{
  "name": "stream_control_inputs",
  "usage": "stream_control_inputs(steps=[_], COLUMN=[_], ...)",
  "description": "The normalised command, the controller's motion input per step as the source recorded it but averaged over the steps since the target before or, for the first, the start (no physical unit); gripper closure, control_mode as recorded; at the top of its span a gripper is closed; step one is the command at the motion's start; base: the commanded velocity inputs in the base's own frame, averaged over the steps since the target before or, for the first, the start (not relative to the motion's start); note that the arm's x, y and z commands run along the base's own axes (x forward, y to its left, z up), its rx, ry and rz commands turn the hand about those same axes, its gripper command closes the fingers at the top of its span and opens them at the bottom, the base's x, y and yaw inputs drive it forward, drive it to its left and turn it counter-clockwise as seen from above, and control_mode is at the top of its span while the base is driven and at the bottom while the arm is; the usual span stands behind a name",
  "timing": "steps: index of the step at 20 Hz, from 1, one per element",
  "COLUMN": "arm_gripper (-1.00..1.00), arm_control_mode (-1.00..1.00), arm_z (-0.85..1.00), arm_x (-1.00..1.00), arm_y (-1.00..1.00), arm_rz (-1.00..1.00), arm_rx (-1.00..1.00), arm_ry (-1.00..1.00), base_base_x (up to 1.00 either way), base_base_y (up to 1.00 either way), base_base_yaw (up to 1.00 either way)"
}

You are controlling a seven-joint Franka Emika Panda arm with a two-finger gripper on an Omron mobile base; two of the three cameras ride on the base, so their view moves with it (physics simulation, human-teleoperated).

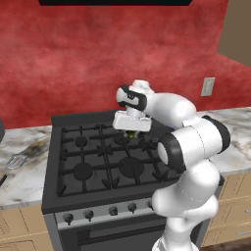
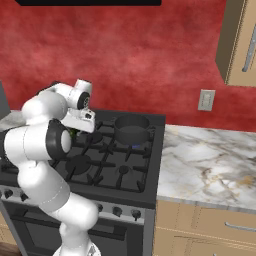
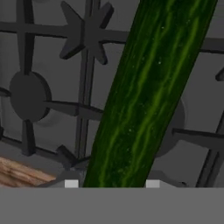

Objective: Put the cucumber and eggplant in the pot. Retrieve the spatula and lightly stir the vegetables in the pot.

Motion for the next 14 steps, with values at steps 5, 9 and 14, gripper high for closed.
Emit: stream_control_inputs(steps=[5, 9, 14], arm_gripper=[1.0, 1.0, 1.0], arm_control_mode=[-1.0, -1.0, -1.0], arm_z=[0.19, 0.02, 0.0], arm_x=[-0.61, -0.43, 0.04], arm_y=[-0.31, -0.58, -0.81], arm_rz=[0.04, 0.0, -0.02], arm_rx=[-0.27, -0.16, 0.0], arm_ry=[-0.13, -0.13, -0.03], base_base_x=[0.0, 0.0, 0.0], base_base_y=[0.0, 0.0, 0.0], base_base_yaw=[0.0, 0.0, 0.0])
